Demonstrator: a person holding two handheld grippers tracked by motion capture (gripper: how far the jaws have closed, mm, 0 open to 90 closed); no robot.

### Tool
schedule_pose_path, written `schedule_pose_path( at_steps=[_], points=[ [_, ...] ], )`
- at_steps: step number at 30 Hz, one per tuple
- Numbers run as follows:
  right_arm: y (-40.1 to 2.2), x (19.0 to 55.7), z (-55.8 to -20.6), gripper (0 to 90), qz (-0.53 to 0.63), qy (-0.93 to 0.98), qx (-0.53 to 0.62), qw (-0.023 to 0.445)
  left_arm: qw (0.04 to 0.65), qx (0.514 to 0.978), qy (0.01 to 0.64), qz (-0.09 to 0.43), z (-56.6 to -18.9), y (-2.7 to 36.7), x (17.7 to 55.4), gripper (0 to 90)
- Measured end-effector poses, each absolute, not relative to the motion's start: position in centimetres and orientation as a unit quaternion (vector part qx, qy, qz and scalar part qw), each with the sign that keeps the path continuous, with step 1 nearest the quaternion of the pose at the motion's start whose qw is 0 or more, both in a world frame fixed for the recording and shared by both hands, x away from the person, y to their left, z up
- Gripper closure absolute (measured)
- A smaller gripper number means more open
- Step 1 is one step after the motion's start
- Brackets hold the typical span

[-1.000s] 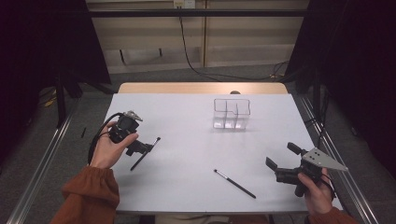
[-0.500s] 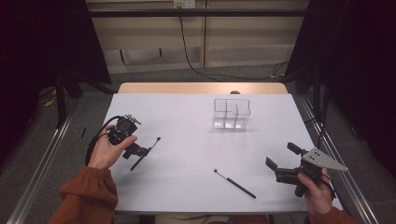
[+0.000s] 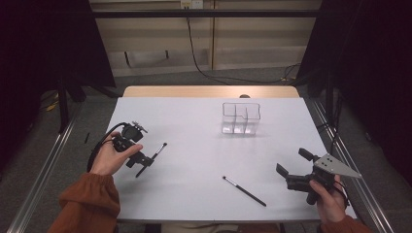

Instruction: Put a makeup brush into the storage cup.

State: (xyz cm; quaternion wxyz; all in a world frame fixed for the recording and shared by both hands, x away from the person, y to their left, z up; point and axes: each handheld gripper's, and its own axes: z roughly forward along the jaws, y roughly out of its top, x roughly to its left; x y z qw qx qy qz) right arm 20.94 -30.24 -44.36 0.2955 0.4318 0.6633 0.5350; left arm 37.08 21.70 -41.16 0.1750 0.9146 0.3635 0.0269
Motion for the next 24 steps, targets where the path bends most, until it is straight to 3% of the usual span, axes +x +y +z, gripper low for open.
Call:
schedule_pose_path(
  at_steps=[24],
  points=[
    [-30.1,21.0,-44.4,0.0,0.534,0.666,0.432,0.291,0.120,0.926,0.356,0.022,-43.3,20.6,37.9,7.5]
  ],
)
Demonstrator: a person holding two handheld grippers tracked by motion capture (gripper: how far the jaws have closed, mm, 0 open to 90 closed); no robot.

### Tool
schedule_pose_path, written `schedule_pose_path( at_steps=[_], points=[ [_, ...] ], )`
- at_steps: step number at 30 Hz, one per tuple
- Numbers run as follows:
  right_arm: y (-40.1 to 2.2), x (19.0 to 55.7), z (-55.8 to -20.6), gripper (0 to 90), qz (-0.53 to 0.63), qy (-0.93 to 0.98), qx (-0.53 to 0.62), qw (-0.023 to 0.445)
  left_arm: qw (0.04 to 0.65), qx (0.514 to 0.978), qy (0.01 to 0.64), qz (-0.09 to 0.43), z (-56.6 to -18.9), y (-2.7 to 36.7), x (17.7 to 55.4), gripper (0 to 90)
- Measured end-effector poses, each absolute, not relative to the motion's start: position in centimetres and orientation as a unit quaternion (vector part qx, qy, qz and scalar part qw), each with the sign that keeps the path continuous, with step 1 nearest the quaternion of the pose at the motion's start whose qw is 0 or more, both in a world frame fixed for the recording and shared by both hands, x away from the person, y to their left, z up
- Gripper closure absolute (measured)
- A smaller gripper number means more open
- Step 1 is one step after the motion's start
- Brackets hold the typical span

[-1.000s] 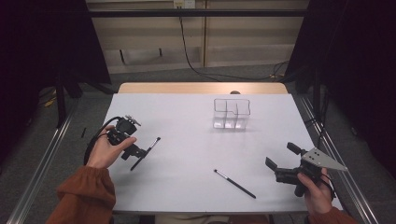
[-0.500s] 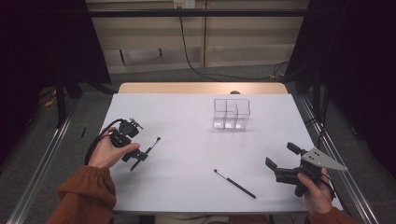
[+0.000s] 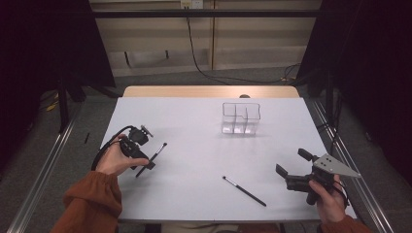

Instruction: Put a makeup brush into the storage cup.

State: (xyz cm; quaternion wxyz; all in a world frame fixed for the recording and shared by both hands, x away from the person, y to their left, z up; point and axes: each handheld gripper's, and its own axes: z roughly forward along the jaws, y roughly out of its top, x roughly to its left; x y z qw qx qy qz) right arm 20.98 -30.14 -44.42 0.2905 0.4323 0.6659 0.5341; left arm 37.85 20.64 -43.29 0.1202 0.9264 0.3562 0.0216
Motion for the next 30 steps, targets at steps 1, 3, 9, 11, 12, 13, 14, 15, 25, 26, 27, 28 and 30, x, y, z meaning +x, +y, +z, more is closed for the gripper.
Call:
schedule_pose_path(
  at_steps=[1,3,9,11,12,13,14,15,25,26,27,28,30],
  points=[
    [-30.1,21.0,-44.4,0.0,0.534,0.666,0.432,0.291,0.119,0.926,0.359,0.022,-43.4,20.6,37.8,7.5],
    [-30.1,21.0,-44.4,0.0,0.533,0.667,0.433,0.290,0.113,0.926,0.361,0.018,-43.7,20.6,38.1,11.0],
    [-30.1,21.0,-44.5,0.0,0.532,0.666,0.435,0.289,0.102,0.927,0.361,0.015,-44.1,20.5,38.2,21.6],
    [-30.2,21.0,-44.5,0.0,0.532,0.668,0.433,0.290,0.096,0.927,0.362,0.015,-44.2,20.4,38.1,23.9],
    [-30.1,21.0,-44.5,0.0,0.533,0.666,0.434,0.290,0.095,0.926,0.364,0.019,-44.3,20.4,38.1,25.6],
    [-30.2,21.0,-44.5,0.0,0.533,0.666,0.434,0.290,0.091,0.929,0.359,0.018,-44.3,20.4,38.1,29.1],
    [-30.2,21.0,-44.5,0.0,0.533,0.666,0.434,0.290,0.093,0.927,0.363,0.018,-44.4,20.4,38.1,29.1],
    [-30.1,21.0,-44.5,0.0,0.532,0.667,0.434,0.289,0.091,0.928,0.361,0.016,-44.5,20.4,38.2,31.0],
    [-30.1,21.0,-44.5,0.0,0.531,0.670,0.431,0.290,0.082,0.929,0.360,0.021,-44.5,19.9,38.0,39.3],
    [-30.1,21.0,-44.5,0.0,0.530,0.669,0.432,0.290,0.080,0.931,0.355,0.021,-44.4,19.9,38.0,40.9],
    [-30.1,21.1,-44.5,0.0,0.530,0.670,0.431,0.291,0.079,0.930,0.357,0.021,-44.4,19.8,38.0,41.9],
    [-30.1,21.1,-44.5,0.0,0.530,0.670,0.431,0.291,0.079,0.930,0.357,0.021,-44.4,19.8,38.0,42.3],
    [-30.1,21.1,-44.5,0.0,0.530,0.670,0.431,0.291,0.074,0.929,0.363,0.017,-44.5,19.7,38.1,42.9]
  ],
)
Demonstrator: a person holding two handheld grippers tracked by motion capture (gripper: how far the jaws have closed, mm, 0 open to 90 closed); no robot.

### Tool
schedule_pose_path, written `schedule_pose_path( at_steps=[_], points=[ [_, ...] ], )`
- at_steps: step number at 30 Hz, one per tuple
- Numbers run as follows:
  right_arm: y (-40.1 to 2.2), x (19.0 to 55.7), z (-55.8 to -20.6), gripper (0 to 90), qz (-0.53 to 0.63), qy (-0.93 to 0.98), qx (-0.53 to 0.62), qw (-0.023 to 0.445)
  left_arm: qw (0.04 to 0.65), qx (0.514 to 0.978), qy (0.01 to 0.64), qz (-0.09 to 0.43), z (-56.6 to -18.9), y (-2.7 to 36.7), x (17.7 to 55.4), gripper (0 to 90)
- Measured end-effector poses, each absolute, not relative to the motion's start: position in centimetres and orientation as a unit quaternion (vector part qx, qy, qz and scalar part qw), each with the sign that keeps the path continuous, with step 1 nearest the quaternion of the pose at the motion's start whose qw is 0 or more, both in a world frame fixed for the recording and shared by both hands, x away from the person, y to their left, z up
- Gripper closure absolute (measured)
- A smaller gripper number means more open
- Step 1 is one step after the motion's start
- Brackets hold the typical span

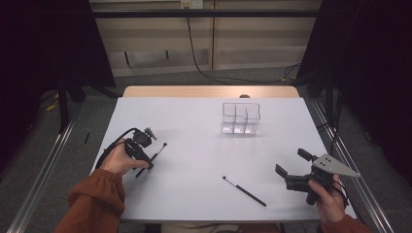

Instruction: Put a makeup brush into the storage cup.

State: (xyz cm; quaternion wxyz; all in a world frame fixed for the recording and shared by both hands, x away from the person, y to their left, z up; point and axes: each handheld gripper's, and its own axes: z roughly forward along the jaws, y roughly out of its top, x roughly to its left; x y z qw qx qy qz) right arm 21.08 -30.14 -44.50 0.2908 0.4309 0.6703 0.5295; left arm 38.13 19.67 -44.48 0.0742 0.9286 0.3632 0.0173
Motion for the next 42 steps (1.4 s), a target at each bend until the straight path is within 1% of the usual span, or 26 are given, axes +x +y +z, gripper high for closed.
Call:
schedule_pose_path(
  at_steps=[4,5,10,11,14,18,25,31,33,42],
  points=[
    [-30.1,21.1,-44.5,0.0,0.530,0.671,0.430,0.291,0.067,0.928,0.365,0.015,-44.5,19.4,38.1,45.7],
    [-30.1,21.1,-44.5,0.0,0.531,0.669,0.432,0.289,0.065,0.927,0.368,0.013,-44.5,19.3,38.1,48.3],
    [-30.1,21.1,-44.5,0.0,0.532,0.669,0.432,0.288,0.051,0.928,0.369,0.008,-44.4,19.0,38.4,51.6],
    [-30.1,21.1,-44.5,0.0,0.532,0.669,0.432,0.288,0.050,0.928,0.368,0.005,-44.4,18.9,38.4,54.4],
    [-30.1,21.1,-44.5,0.0,0.531,0.670,0.431,0.288,0.044,0.928,0.369,0.002,-44.4,18.6,38.4,57.1],
    [-30.1,21.1,-44.5,0.0,0.532,0.670,0.432,0.287,0.040,0.926,0.376,-0.003,-44.3,18.8,38.7,65.0],
    [-30.1,21.1,-44.5,0.0,0.531,0.670,0.432,0.287,0.039,0.922,0.386,-0.004,-44.3,19.1,39.3,76.3],
    [-30.1,21.1,-44.5,0.0,0.532,0.670,0.432,0.287,0.039,0.920,0.389,-0.004,-44.4,19.2,39.4,80.6],
    [-30.1,21.1,-44.5,0.0,0.531,0.670,0.432,0.287,0.039,0.920,0.391,-0.001,-44.4,19.2,39.3,84.2],
    [-30.1,21.1,-44.5,0.0,0.531,0.670,0.432,0.287,0.047,0.919,0.391,-0.008,-44.2,19.5,39.4,84.7]
  ],
)
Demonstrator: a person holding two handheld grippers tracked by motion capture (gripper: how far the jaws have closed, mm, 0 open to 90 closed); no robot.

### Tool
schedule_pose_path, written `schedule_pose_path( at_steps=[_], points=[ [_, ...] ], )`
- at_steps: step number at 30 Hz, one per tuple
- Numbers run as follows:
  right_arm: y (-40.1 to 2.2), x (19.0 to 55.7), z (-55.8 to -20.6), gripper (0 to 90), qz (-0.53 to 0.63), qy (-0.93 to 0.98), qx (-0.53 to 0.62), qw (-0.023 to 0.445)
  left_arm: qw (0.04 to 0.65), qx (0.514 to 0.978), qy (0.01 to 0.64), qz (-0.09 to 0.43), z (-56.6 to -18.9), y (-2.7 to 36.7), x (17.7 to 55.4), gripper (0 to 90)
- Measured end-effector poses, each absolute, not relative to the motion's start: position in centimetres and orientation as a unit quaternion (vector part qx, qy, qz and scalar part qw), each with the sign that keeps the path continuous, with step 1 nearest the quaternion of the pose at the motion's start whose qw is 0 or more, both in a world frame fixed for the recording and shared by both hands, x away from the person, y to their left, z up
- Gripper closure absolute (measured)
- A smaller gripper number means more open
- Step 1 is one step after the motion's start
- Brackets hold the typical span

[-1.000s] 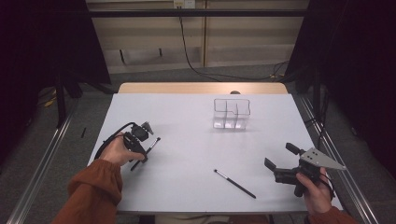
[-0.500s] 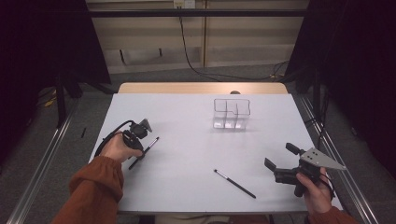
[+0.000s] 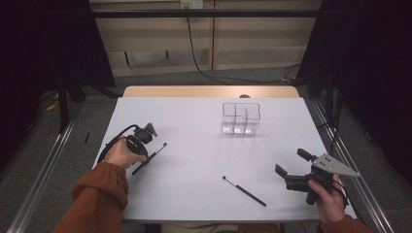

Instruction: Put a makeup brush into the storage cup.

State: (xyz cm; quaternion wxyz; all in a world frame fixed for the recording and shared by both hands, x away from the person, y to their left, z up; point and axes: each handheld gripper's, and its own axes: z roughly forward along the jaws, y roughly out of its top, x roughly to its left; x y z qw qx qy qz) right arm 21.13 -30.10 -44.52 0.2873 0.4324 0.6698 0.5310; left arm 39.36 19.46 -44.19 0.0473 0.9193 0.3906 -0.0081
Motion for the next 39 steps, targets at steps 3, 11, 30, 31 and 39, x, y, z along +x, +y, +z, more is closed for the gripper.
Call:
schedule_pose_path(
  at_steps=[3,11,30,31,39],
  points=[
    [-30.1,21.2,-44.5,0.0,0.531,0.670,0.432,0.287,0.054,0.917,0.395,-0.013,-44.2,19.7,39.4,84.7],
    [-30.1,21.1,-44.5,0.0,0.532,0.669,0.432,0.287,0.068,0.913,0.401,-0.016,-44.1,20.1,39.4,84.7],
    [-30.1,21.2,-44.5,0.0,0.531,0.670,0.433,0.287,0.110,0.901,0.418,-0.024,-43.9,21.0,39.2,84.7],
    [-30.1,21.2,-44.6,0.0,0.530,0.670,0.433,0.286,0.110,0.901,0.418,-0.024,-43.9,21.0,39.2,84.7],
    [-30.1,21.1,-44.5,0.0,0.531,0.670,0.433,0.287,0.143,0.894,0.425,-0.006,-43.3,21.3,38.9,84.7]
  ],
)
